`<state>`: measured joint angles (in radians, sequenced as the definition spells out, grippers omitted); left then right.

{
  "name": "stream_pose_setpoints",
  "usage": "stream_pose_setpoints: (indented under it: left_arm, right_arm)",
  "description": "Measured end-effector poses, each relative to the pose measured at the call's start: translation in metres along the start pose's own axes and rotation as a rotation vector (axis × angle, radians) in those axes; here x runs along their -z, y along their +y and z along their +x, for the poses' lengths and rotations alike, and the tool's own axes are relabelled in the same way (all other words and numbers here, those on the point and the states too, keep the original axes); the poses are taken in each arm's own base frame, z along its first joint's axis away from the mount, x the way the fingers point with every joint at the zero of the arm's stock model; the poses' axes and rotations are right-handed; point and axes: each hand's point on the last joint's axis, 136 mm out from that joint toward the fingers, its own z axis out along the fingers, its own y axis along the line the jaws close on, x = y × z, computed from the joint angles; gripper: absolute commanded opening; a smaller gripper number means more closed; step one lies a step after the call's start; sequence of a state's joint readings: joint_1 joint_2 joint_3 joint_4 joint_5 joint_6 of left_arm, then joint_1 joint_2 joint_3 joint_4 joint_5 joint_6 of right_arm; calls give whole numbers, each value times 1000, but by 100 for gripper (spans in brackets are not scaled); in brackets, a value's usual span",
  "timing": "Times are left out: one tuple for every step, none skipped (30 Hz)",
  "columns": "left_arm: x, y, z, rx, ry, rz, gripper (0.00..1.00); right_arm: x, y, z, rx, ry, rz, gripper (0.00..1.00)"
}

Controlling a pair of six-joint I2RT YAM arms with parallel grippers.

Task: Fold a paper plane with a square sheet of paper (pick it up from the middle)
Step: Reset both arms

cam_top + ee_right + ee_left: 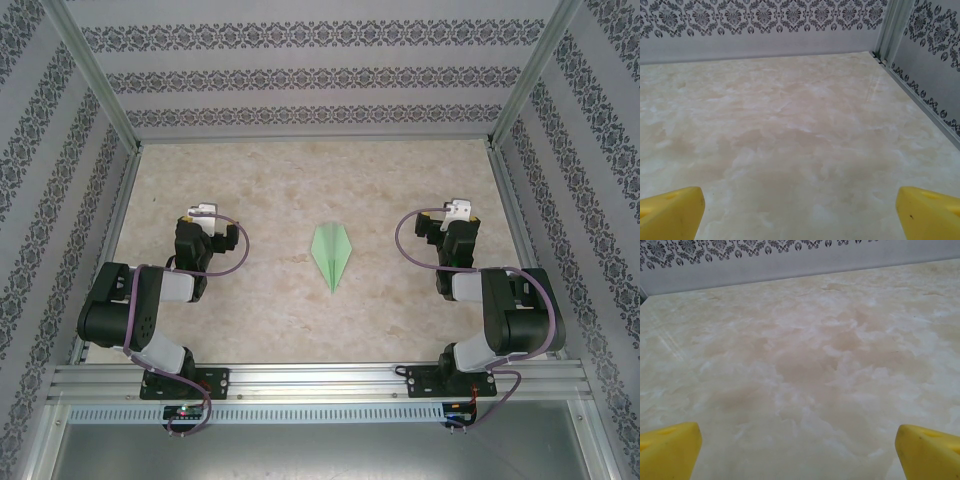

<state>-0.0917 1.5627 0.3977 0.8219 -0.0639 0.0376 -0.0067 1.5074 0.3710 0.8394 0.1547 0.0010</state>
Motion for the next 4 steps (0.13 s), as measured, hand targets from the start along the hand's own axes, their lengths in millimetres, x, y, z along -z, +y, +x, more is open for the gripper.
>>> stream_pose_setpoints:
  left_arm:
    - [0,0,0,0,0,0,100]
    - [0,0,0,0,-1,0,100]
    - [0,0,0,0,-1,1,100]
    - [0,0,0,0,-1,1,100]
  right_arm:
    - [0,0,0,0,0,0,98]
    - [0,0,0,0,0,0,98]
    - [0,0,0,0,0,0,98]
    - [0,0,0,0,0,0,98]
